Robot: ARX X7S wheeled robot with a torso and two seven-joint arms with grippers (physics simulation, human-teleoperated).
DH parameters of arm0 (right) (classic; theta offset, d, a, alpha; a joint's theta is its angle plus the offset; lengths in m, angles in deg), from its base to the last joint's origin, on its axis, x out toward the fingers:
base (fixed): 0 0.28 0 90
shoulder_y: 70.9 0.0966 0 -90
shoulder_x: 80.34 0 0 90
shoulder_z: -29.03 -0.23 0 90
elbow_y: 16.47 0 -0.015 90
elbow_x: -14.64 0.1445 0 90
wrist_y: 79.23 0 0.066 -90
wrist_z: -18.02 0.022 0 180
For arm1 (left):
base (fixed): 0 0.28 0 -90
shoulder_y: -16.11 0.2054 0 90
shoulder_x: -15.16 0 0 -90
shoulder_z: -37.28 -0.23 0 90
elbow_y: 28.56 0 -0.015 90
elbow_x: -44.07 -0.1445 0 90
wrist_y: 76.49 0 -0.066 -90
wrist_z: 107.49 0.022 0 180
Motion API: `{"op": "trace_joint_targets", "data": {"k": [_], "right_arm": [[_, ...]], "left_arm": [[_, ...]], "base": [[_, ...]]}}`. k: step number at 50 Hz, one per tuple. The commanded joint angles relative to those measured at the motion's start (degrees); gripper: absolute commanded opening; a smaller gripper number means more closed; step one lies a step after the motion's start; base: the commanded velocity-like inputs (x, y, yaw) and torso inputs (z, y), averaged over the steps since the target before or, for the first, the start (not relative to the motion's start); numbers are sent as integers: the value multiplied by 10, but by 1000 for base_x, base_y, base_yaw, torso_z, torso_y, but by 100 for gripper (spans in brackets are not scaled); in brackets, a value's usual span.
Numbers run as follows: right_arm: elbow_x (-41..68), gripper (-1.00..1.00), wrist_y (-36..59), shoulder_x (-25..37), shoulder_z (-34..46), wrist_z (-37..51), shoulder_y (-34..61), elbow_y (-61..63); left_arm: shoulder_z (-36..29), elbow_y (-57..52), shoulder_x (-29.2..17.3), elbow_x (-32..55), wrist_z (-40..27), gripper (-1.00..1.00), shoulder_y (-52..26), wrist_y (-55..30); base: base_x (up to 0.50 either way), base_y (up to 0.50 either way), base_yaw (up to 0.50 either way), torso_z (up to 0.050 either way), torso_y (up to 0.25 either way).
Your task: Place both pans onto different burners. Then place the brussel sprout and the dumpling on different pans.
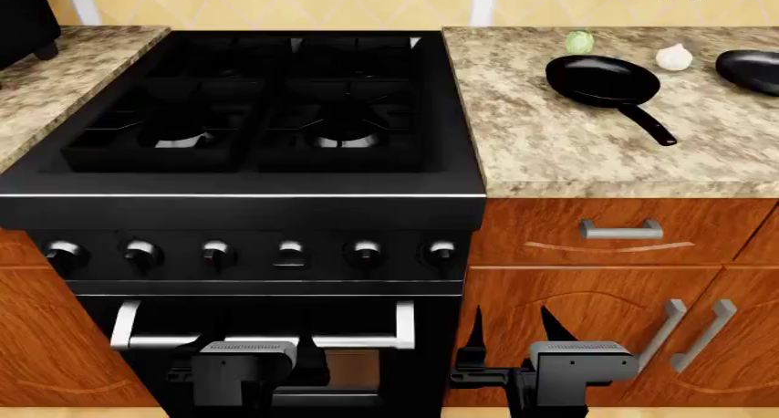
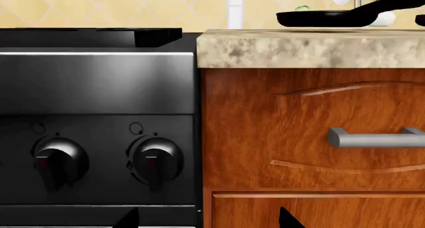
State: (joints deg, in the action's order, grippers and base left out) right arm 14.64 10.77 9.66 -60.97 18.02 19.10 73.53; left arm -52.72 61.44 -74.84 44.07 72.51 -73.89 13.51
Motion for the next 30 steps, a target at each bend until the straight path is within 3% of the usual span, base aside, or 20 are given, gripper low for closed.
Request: {"op": "trace_joint_targets", "data": {"k": [1, 6, 30], "right_arm": [[8, 100, 0, 9, 12, 11, 0, 0], [22, 100, -7, 20, 25, 15, 3, -10], [55, 100, -21, 39, 41, 50, 3, -21]], "left_arm": [[-10, -5, -9, 16, -6, 100, 2, -8], [-29, -22, -24, 26, -2, 100, 16, -12], [-59, 19, -45, 31, -34, 100, 2, -3]], "base": [[0, 0, 0, 0, 0], [0, 0, 0, 0, 0], [0, -500, 0, 0, 0]]}}
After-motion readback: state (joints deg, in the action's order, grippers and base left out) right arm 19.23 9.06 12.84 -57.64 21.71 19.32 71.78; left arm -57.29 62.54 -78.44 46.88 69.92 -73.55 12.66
